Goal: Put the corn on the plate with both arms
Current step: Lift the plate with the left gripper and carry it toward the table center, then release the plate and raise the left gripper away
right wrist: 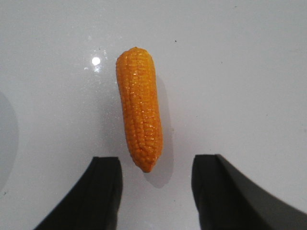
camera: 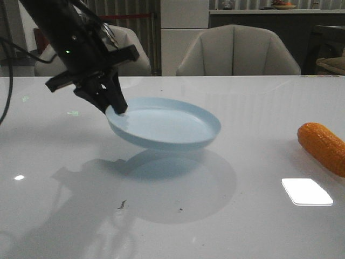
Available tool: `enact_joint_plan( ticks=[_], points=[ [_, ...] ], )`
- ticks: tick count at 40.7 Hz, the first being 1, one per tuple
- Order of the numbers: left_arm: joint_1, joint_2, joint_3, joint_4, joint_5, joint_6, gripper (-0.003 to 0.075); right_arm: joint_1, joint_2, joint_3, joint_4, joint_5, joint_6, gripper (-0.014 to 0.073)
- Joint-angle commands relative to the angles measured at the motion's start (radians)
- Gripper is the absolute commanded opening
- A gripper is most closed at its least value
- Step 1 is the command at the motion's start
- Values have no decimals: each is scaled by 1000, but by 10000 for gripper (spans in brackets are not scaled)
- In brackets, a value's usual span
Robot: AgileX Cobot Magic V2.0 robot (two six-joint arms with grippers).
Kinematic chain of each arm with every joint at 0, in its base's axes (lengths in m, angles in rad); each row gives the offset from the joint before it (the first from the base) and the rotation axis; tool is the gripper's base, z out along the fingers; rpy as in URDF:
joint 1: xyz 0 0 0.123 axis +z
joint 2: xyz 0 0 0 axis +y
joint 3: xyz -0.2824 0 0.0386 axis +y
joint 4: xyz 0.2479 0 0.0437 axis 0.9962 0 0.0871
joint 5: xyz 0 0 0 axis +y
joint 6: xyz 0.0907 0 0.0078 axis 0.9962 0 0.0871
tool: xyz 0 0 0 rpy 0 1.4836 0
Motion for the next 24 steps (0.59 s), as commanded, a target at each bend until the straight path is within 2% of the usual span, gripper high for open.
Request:
enact_joint_plan(
  ticks=[1, 7, 15, 24],
  points=[
    [-31, -39, -32, -15, -13, -1, 110, 0, -19, -37, -10, -52, -3, 445],
    [-64, -7, -32, 12, -26, -1, 174, 0, -19, -37, -10, -37, -3, 445],
    [-90, 20, -32, 34, -38, -1, 360, 0, -19, -37, -10, -31, -3, 445],
    [-51, 7, -125, 62, -23, 3, 369, 0, -19, -37, -10, -28, -3, 445]
  ],
)
